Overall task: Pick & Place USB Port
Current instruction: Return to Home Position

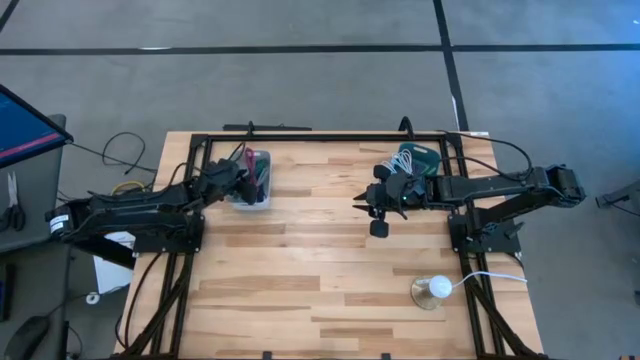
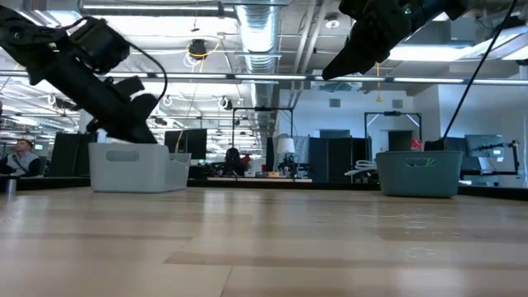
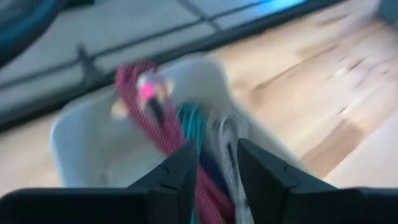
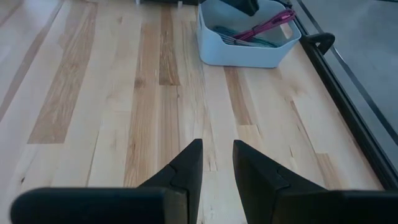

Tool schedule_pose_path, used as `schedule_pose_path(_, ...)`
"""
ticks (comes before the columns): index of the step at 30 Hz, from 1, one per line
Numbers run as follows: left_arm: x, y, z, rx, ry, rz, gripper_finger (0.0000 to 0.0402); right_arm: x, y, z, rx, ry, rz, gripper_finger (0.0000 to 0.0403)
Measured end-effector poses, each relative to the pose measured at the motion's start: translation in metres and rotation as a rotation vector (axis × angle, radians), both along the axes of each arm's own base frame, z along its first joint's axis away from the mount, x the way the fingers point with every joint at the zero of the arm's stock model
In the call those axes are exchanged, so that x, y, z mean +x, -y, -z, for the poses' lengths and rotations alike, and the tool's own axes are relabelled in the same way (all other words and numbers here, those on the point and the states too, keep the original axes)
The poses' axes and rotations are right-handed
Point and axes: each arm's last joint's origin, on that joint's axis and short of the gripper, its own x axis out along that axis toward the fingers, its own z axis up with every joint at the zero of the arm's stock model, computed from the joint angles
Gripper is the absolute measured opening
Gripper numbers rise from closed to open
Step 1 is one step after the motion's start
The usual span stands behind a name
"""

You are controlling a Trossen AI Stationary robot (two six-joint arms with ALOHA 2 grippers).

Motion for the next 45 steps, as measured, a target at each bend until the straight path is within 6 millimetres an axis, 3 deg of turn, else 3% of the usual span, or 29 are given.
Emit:
schedule_pose_path(7, 0.007, 0.004, -0.022, 0.161, 0.14, 0.163, 0.0106, 0.0, 0.0, 0.0, 0.0, 0.001, -0.002, 0.0082)
schedule_pose_path(18, 0.001, 0.026, -0.049, 0.227, 0.385, 0.459, 0.0081, -0.006, -0.007, -0.013, 0.031, 0.073, -0.012, 0.0082)
schedule_pose_path(29, -0.017, 0.051, -0.069, 0.347, 0.539, 0.633, 0.0055, -0.052, -0.023, -0.062, 0.009, 0.306, -0.064, 0.0082)
schedule_pose_path(35, -0.019, 0.057, -0.074, 0.396, 0.525, 0.618, 0.0041, -0.081, -0.029, -0.075, -0.045, 0.356, 0.004, 0.0082)
schedule_pose_path(38, -0.021, 0.059, -0.082, 0.397, 0.539, 0.594, 0.0035, -0.092, -0.032, -0.078, -0.051, 0.356, -0.047, 0.0082)
schedule_pose_path(41, -0.02, 0.06, -0.088, 0.387, 0.535, 0.597, 0.0031, -0.09, -0.032, -0.082, -0.041, 0.397, -0.096, 0.0082)
schedule_pose_path(45, -0.013, 0.062, -0.092, 0.365, 0.517, 0.615, 0.0027, -0.07, -0.033, -0.084, -0.084, 0.451, -0.174, 0.0082)
